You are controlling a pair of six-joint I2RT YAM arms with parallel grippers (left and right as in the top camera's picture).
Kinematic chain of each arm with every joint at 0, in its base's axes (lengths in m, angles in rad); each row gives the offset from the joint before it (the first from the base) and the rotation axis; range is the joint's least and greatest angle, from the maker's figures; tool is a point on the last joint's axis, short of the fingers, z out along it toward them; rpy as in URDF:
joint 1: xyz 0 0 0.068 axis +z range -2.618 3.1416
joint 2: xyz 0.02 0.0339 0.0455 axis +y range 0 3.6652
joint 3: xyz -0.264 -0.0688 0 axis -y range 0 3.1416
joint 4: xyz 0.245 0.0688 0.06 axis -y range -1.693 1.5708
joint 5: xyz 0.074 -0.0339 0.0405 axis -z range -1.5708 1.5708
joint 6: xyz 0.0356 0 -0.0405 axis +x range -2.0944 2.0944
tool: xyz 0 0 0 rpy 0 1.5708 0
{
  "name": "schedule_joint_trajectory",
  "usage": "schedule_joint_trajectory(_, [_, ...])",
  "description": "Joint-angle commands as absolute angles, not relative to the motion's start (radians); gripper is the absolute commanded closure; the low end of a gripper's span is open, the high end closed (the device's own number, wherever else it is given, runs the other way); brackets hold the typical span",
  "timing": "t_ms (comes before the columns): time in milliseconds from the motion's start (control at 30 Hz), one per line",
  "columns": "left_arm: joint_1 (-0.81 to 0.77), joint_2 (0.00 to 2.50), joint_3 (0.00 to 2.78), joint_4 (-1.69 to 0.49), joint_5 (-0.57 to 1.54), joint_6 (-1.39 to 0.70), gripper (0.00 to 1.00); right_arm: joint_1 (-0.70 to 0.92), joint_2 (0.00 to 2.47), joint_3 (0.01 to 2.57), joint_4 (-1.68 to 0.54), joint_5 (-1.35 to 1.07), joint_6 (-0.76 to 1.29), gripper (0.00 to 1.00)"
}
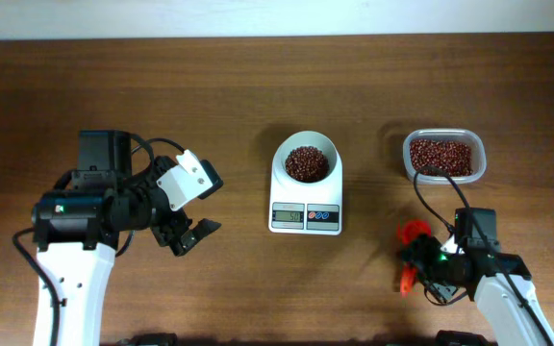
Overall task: Scoop and weigh 50g on scale
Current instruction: 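Lower the red scoop onto the table below the tub and release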
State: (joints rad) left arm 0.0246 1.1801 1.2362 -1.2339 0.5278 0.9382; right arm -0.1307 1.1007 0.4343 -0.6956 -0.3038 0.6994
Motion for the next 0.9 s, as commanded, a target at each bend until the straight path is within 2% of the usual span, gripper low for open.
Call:
schedule_joint_trajectory(0, [0.027,1.174,1.245,-1.235,0.549,0.928,0.01,-0.132,1.101,0.465,-0.731,-0.359,0.696,0.15])
schedule_joint_trajectory(67, [0.027,1.174,1.245,-1.235,0.549,0.928,0.01,-0.132,1.091,0.525,-0.798,-0.366,0.695,0.12])
schedule_joint_trajectory(200, [0.027,1.174,1.245,-1.235,0.549,0.928,0.01,-0.131,1.054,0.692,-0.922,-0.363,0.616,0.11])
schedule_joint_trajectory(233, [0.027,1.174,1.245,-1.235,0.549,0.928,0.01,-0.131,1.040,0.739,-0.947,-0.362,0.568,0.01])
schedule_joint_trajectory(400, [0.027,1.174,1.245,-1.235,0.549,0.928,0.01,-0.131,1.049,0.774,-0.830,-0.299,0.428,0.00])
schedule_joint_trajectory(433, [0.027,1.174,1.245,-1.235,0.549,0.928,0.01,-0.131,1.076,0.767,-0.833,-0.300,0.414,0.35])
schedule_joint_trajectory(533, [0.027,1.174,1.245,-1.235,0.549,0.928,0.01,-0.131,1.172,0.757,-0.817,-0.302,0.485,0.37])
schedule_joint_trajectory(633, [0.027,1.174,1.245,-1.235,0.549,0.928,0.01,-0.130,1.325,0.757,-0.783,-0.306,0.487,0.57])
schedule_joint_trajectory(700, [0.027,1.174,1.245,-1.235,0.549,0.928,0.01,-0.130,1.412,0.757,-0.773,-0.306,0.488,0.64])
schedule_joint_trajectory(867, [0.027,1.174,1.245,-1.235,0.549,0.928,0.01,-0.130,1.507,0.757,-0.686,-0.297,0.537,0.64])
